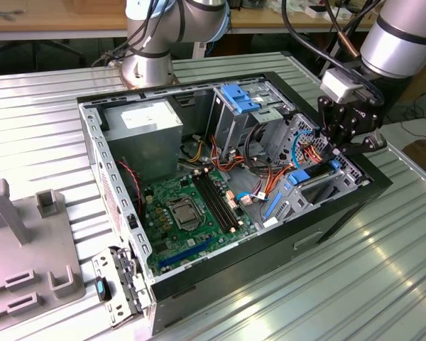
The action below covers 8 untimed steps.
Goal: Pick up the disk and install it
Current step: 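Insert the first disk wire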
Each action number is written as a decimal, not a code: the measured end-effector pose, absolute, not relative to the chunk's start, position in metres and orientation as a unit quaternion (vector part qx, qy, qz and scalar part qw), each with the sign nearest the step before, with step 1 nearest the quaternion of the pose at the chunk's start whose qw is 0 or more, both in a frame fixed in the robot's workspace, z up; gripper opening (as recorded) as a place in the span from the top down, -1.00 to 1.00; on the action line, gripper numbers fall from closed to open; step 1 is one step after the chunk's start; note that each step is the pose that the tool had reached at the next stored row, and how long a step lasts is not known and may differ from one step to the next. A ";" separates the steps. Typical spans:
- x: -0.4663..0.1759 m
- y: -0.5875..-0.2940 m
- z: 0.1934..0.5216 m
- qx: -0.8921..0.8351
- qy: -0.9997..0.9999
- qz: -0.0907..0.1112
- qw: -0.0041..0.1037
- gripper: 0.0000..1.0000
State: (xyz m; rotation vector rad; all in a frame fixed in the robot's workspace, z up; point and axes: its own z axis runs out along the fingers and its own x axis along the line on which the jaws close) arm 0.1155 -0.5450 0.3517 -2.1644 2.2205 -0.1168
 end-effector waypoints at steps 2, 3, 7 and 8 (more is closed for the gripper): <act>0.115 -0.545 0.352 -0.697 0.715 -0.038 0.019 0.79; 0.115 -0.545 0.352 -0.697 0.715 -0.038 0.019 0.79; 0.115 -0.545 0.352 -0.697 0.715 -0.038 0.019 0.79; 0.115 -0.545 0.352 -0.697 0.715 -0.037 0.019 0.79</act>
